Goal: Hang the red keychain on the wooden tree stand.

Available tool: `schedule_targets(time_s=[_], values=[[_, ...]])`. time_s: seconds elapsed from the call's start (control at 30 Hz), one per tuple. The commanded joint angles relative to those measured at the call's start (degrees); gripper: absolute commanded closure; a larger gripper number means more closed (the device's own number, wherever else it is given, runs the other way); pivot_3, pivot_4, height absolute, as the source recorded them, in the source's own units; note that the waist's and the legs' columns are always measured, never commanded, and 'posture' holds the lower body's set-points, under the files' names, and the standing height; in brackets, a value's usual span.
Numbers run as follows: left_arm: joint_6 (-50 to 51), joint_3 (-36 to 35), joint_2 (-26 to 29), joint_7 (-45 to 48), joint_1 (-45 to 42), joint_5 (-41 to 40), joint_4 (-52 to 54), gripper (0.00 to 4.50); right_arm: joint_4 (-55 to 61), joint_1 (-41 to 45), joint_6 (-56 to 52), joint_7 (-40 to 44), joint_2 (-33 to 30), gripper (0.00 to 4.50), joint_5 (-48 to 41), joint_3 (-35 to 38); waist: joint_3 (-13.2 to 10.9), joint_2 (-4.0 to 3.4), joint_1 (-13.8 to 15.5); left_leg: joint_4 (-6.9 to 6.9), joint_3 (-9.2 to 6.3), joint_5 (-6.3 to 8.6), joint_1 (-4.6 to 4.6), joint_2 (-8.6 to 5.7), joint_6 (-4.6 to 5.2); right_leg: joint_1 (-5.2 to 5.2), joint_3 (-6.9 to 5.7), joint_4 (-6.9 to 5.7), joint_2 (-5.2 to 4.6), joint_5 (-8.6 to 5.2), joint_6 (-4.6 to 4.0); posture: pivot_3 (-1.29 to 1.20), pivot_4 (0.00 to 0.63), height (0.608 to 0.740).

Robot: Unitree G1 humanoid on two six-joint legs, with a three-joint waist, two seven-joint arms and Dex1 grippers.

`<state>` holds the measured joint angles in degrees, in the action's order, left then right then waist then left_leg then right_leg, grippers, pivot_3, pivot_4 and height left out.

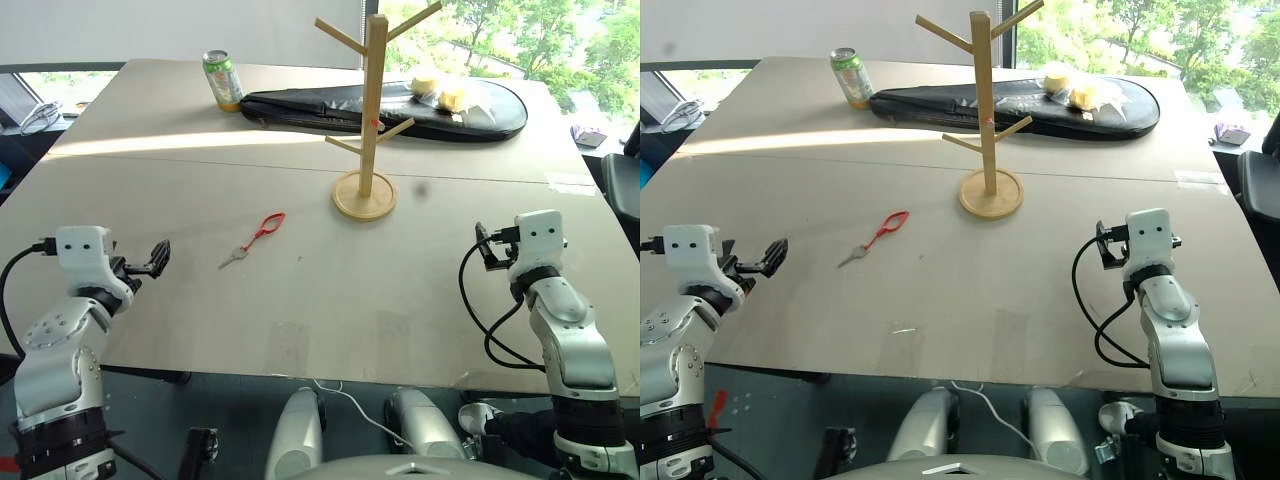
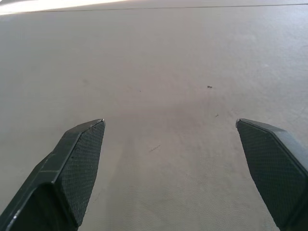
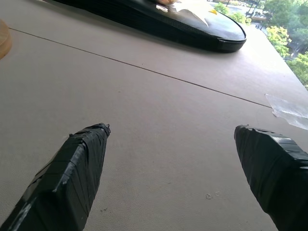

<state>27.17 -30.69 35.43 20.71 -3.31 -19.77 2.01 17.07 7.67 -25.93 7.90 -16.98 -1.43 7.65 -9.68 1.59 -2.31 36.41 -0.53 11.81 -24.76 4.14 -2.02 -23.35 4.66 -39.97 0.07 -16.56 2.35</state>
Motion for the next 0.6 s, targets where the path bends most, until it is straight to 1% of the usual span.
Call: schedule_targets(time_s=[0.03,0.07,0.13,0.23,0.27,0.3,0.37,0.43,0.5,0.6], values=[[0.3,-0.4,2.3,2.4,-1.1,-1.2,0.2,0.00,3.2,-0.3,0.3,0.1,-0.5,0.05,-0.2,1.1,0.0,0.00,0.0,0.00,0.00,0.00,0.00,0.00,0.00,0.00,0.00,0.00,0.00,0.00,0.00,0.00,0.150,0.740],[1.9,-0.8,3.5,4.6,-1.9,-3.0,0.1,0.00,3.7,-0.4,0.1,0.9,-1.1,0.05,-0.5,1.1,0.0,0.00,0.0,0.00,0.00,0.00,0.00,0.00,0.00,0.00,0.00,0.00,0.00,0.00,0.00,0.00,0.150,0.740],[5.7,0.6,8.2,11.9,-2.9,-5.8,0.6,0.00,4.9,0.2,-2.0,6.0,-3.2,0.05,-4.2,1.3,0.0,0.03,0.0,0.00,-0.04,0.00,-0.02,0.00,0.00,0.00,-0.04,-0.01,0.02,0.00,0.00,0.00,0.150,0.740],[12.9,3.4,17.3,22.9,-5.3,-10.9,2.0,0.00,8.2,1.5,-8.2,18.6,-9.6,0.05,-13.7,0.5,0.0,0.03,0.0,0.01,-0.04,0.00,-0.03,-0.01,0.00,0.00,-0.05,0.01,0.00,0.00,0.00,0.00,0.150,0.740],[14.5,5.3,20.8,27.1,-6.9,-11.9,1.7,0.00,9.7,1.7,-10.4,24.5,-13.1,0.05,-17.7,-0.1,-0.1,0.00,0.0,0.00,-0.04,0.00,-0.01,-0.01,0.00,0.01,-0.05,0.03,0.00,0.00,0.00,0.00,0.150,0.740],[15.5,7.2,23.3,30.1,-8.8,-12.4,0.9,0.00,10.8,2.0,-12.2,29.1,-16.1,0.05,-20.8,-0.4,-0.1,-0.01,0.0,0.01,-0.05,0.00,-0.01,-0.01,0.00,0.02,-0.06,0.01,0.01,-0.01,0.00,0.00,0.150,0.740],[16.6,11.0,26.0,34.1,-12.6,-12.5,-1.4,0.00,11.9,3.1,-14.3,34.6,-20.2,0.05,-25.0,-1.1,-0.1,-0.07,0.0,-0.03,-0.05,0.00,0.07,-0.01,0.01,0.09,-0.07,0.04,0.00,-0.02,-0.01,0.00,0.150,0.740],[14.2,18.2,25.5,36.9,-18.3,-9.1,-4.7,0.00,12.3,6.0,-16.4,38.7,-22.7,0.05,-29.0,-1.9,-0.1,-0.12,0.0,-0.05,-0.06,0.01,0.09,-0.01,0.01,0.09,-0.07,0.08,0.03,-0.02,-0.01,0.00,0.150,0.740],[10.7,24.9,22.4,37.3,-23.6,-4.7,-8.8,0.00,12.6,9.3,-18.0,40.7,-23.0,0.05,-32.4,-2.7,-0.1,-0.17,-0.1,-0.03,-0.07,0.00,0.10,0.00,0.01,0.11,-0.06,0.06,0.09,-0.02,-0.01,0.00,0.150,0.740],[7.0,29.7,18.8,38.2,-28.4,-0.7,-15.1,0.00,13.2,12.5,-19.3,39.8,-22.1,0.05,-34.0,-4.2,-0.1,-0.15,-0.2,0.06,-0.12,0.00,0.08,0.00,0.02,0.16,-0.08,0.03,0.14,-0.02,-0.01,0.00,0.150,0.740]])
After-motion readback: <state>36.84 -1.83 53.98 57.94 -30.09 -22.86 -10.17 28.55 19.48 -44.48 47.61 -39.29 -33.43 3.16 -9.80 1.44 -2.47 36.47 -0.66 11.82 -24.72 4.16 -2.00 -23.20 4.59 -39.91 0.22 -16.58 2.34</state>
